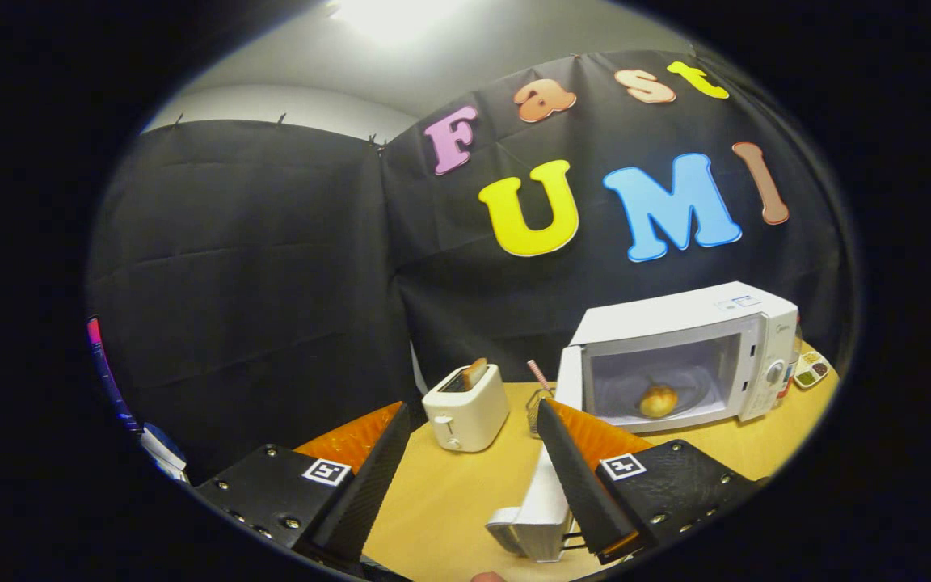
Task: Open the microwave, put the food inside, and close the microwave door.
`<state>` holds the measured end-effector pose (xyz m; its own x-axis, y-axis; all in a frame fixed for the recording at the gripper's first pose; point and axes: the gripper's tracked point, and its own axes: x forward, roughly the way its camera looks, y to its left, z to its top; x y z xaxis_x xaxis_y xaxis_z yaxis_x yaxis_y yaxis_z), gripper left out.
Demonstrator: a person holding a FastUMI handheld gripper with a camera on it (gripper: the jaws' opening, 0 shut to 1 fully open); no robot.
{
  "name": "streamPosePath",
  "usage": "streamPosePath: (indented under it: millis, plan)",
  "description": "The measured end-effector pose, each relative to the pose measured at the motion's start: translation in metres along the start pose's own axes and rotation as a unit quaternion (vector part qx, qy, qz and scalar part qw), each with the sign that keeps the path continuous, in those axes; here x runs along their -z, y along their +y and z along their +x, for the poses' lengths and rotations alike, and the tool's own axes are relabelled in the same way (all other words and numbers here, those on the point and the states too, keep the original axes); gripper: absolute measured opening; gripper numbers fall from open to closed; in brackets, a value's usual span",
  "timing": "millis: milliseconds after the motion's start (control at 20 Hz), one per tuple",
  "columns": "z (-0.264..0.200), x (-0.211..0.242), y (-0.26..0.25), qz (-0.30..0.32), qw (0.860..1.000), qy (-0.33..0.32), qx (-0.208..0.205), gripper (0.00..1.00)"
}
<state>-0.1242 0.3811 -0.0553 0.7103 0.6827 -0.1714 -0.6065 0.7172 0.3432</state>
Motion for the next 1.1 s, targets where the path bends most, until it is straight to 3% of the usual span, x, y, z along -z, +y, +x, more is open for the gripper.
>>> streamPosePath:
  millis: [250,600,750,800,850,900,950,1050,1100]
  plan:
    - [-0.002,0.047,0.044,-0.016,0.997,0.048,-0.065,0.97]
    - [-0.005,0.098,0.053,-0.018,0.991,0.100,-0.082,0.96]
    - [-0.002,0.114,0.041,-0.003,0.990,0.120,-0.070,0.72]
    - [-0.002,0.116,0.035,-0.001,0.991,0.124,-0.059,0.70]
    - [0.000,0.120,0.026,-0.002,0.991,0.128,-0.046,0.54]
    - [-0.002,0.122,0.017,-0.005,0.991,0.133,-0.032,0.46]
    - [0.001,0.126,0.006,-0.009,0.991,0.135,-0.011,0.24]
    - [0.001,0.130,-0.006,-0.010,0.990,0.139,0.012,0.04]
    - [0.002,0.131,-0.008,-0.006,0.990,0.140,0.014,0.04]
